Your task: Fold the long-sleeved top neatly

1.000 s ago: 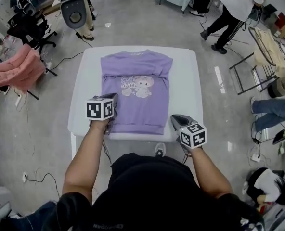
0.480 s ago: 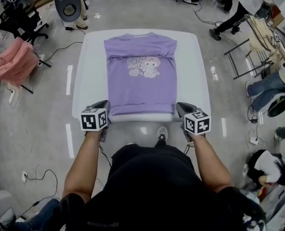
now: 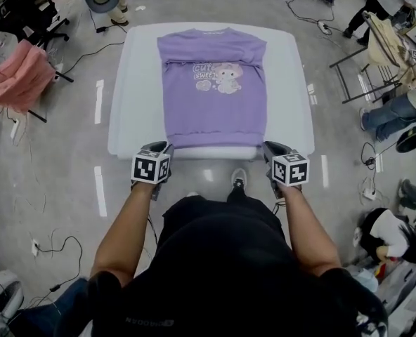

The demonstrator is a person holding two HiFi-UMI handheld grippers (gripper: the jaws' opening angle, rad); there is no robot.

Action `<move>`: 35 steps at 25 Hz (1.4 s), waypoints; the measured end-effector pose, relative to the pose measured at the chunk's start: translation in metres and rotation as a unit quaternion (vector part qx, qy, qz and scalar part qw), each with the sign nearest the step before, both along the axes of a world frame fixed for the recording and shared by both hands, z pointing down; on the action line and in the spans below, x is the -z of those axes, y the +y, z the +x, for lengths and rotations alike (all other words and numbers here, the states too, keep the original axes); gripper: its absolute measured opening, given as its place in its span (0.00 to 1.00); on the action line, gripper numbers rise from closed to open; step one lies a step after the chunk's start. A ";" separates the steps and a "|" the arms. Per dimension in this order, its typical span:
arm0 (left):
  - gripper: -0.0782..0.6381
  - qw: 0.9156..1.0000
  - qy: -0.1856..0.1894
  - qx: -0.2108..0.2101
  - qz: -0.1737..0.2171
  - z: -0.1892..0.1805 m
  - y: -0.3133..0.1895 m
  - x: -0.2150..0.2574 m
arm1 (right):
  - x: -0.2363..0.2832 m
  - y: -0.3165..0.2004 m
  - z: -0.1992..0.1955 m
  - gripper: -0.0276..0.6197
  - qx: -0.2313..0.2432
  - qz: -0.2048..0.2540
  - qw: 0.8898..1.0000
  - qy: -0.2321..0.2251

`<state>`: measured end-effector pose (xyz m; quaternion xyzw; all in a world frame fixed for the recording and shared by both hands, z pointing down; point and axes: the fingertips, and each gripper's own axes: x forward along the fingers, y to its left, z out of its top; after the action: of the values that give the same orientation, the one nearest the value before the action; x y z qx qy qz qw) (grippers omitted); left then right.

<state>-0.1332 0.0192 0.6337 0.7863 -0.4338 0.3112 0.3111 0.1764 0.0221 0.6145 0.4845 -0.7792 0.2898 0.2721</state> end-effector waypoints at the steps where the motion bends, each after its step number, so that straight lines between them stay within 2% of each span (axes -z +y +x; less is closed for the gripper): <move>1: 0.22 1.000 -0.011 -0.010 0.000 0.000 0.003 -0.003 | -0.003 0.004 -0.002 0.11 0.015 0.000 1.000 0.015; 3: 0.24 0.999 -0.037 -0.031 0.006 -0.001 0.005 -0.008 | -0.008 0.008 -0.007 0.16 0.060 0.006 0.997 0.058; 6: 0.25 0.996 -0.065 -0.054 0.008 -0.001 0.005 -0.016 | -0.018 0.010 -0.010 0.18 0.122 0.021 0.984 0.127; 8: 0.25 0.996 -0.068 -0.057 0.003 0.000 0.008 -0.020 | -0.026 0.014 -0.009 0.18 0.140 0.024 0.979 0.150; 13: 0.27 0.995 -0.075 -0.062 -0.002 0.001 0.011 -0.023 | -0.032 0.009 -0.003 0.18 0.147 0.024 0.973 0.175; 16: 0.28 0.990 -0.108 -0.088 0.003 0.000 0.011 -0.023 | -0.028 0.003 -0.006 0.18 0.193 0.042 0.955 0.222; 19: 0.28 0.982 -0.144 -0.125 0.015 0.000 0.015 -0.025 | -0.026 0.005 -0.010 0.18 0.252 0.065 0.927 0.271; 21: 0.28 0.974 -0.164 -0.155 0.023 0.003 0.016 -0.025 | -0.025 0.006 -0.012 0.18 0.299 0.079 0.901 0.304; 23: 0.28 0.963 -0.188 -0.190 0.034 0.006 0.016 -0.025 | -0.029 0.007 -0.013 0.18 0.349 0.089 0.870 0.337; 26: 0.28 0.944 -0.219 -0.244 0.040 0.010 0.017 -0.030 | -0.041 0.013 -0.008 0.20 0.420 0.093 0.817 0.384; 28: 0.28 0.935 -0.229 -0.267 0.041 0.011 0.015 -0.031 | -0.046 0.013 -0.006 0.21 0.454 0.095 0.788 0.404; 31: 0.28 0.925 -0.246 -0.286 0.048 0.008 0.012 -0.029 | -0.046 0.012 -0.011 0.21 0.487 0.107 0.759 0.418; 35: 0.28 0.912 -0.263 -0.308 0.061 0.008 0.007 -0.024 | -0.043 0.009 -0.016 0.20 0.522 0.119 0.726 0.432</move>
<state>-0.1252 0.0259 0.6574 0.7883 -0.2542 0.5597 0.0258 0.1599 0.0312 0.6575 0.1028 -0.7355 -0.2335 0.6277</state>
